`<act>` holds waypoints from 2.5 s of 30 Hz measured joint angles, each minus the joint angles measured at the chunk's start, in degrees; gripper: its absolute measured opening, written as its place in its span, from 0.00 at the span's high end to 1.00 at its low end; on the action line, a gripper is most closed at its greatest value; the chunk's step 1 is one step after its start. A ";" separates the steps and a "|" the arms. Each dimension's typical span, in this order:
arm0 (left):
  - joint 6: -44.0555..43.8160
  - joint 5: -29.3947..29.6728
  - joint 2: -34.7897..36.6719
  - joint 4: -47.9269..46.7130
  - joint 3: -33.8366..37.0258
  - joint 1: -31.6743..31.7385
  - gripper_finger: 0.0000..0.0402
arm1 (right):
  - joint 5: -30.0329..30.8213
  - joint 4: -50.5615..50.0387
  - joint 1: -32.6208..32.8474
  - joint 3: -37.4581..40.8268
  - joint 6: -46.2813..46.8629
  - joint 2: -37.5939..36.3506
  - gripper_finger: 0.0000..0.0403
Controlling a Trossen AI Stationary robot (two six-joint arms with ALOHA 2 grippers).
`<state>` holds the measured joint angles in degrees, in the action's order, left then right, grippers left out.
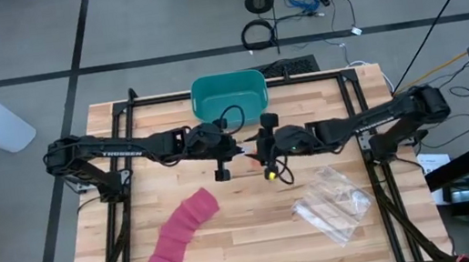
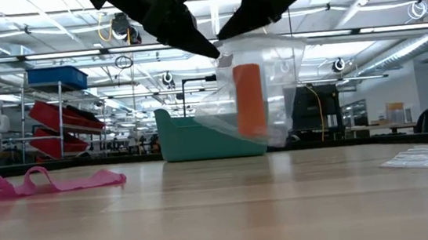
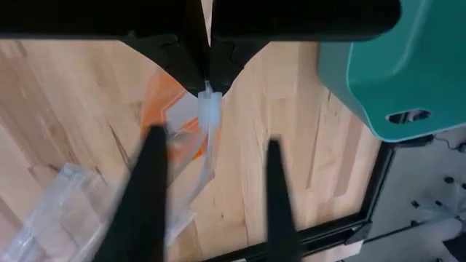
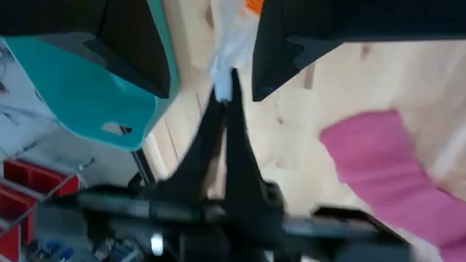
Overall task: Roll bandage
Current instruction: Close the transparent zip bag
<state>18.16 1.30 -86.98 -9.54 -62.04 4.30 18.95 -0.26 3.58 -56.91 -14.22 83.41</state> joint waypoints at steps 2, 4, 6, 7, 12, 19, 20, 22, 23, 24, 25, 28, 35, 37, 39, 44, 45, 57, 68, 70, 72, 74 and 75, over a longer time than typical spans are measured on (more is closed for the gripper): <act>0.39 0.01 -0.01 -0.05 0.00 -0.01 1.00 | -1.49 -1.49 -0.88 -0.71 0.00 0.95 0.60; 0.41 0.02 -0.04 -0.13 0.00 0.02 1.00 | -3.50 -1.24 -1.76 -0.89 0.02 1.81 0.65; 0.60 0.02 -0.04 -0.15 0.00 0.02 1.00 | -4.48 -1.24 -2.25 -0.89 0.02 2.43 0.69; 0.69 0.02 -0.04 -0.17 0.00 0.02 1.00 | -4.53 -1.20 -2.43 -0.89 0.01 2.62 0.71; 0.74 0.04 -0.04 -0.15 0.00 0.04 1.00 | -4.58 -1.17 -2.80 -0.89 -0.04 2.74 0.80; 0.76 0.00 -0.04 -0.50 0.00 0.02 1.00 | -5.89 -0.51 -2.80 -0.86 -1.58 2.52 0.89; 0.76 -0.03 -0.04 -0.50 0.00 0.02 1.00 | -5.89 -0.30 -2.80 -0.85 -1.71 2.52 0.90; 0.76 -1.05 -0.04 -0.63 0.00 0.02 1.00 | -5.93 0.20 -2.78 -0.87 -1.92 2.50 0.90; 0.84 -1.31 -0.04 -0.63 0.00 0.04 1.00 | -5.98 0.25 -2.78 -0.85 -1.96 2.50 0.90; 1.27 -1.36 -0.04 -0.63 0.00 0.04 1.00 | -6.02 0.39 -2.80 -0.85 -2.29 2.50 0.90; 1.63 -1.41 -0.04 -0.63 0.00 0.04 1.00 | -6.04 0.50 -2.80 -0.85 -2.64 2.50 0.90; 1.70 -1.42 -0.04 -0.63 0.00 0.04 1.00 | -6.04 0.47 -2.80 -0.85 -2.77 2.50 0.95; 1.70 -1.15 -0.04 -0.37 0.00 0.06 1.00 | -3.49 -1.31 -2.76 -0.91 -1.47 2.38 0.99; 1.70 -0.90 -0.04 -0.26 0.00 0.08 1.00 | -3.12 -1.98 -2.76 -0.91 -1.13 2.11 0.99; 1.72 -0.55 -0.04 -0.52 0.00 0.06 1.00 | -2.77 -2.53 -2.58 -0.95 -0.68 1.95 0.99; 1.70 -0.35 -0.04 -1.38 -0.04 0.12 1.00 | -1.37 -6.46 -1.87 -0.95 0.72 0.30 1.00; 1.70 -0.22 -0.04 -1.40 -0.04 0.12 1.00 | -0.85 -7.05 -1.83 -0.95 1.21 0.03 1.00; 1.68 -0.13 -0.04 -2.59 -0.07 0.10 1.00 | 2.62 -22.72 1.00 -0.89 8.85 -5.89 1.00; 1.63 -0.07 -0.04 -2.76 -0.04 0.12 1.00 | 6.04 -34.00 4.16 -0.87 16.16 -9.84 1.00; 1.63 -0.04 -0.04 -2.80 -0.04 0.12 1.00 | 6.01 -35.19 4.62 -0.88 17.03 -10.24 1.00; 1.63 -0.05 -0.04 -2.87 -0.04 0.10 1.00 | 5.78 -36.63 4.99 -0.87 18.09 -10.52 1.00; 1.63 0.02 -0.04 -3.03 -0.04 0.12 1.00 | 5.67 -38.36 5.43 -0.87 19.24 -10.70 1.00; 1.61 0.09 -0.04 -3.23 -0.04 0.12 1.00 | 5.69 -39.52 5.58 -0.87 19.90 -10.73 1.00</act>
<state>19.77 1.39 -87.02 -12.77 -62.08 4.43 24.64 -39.78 9.15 -57.78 5.69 72.69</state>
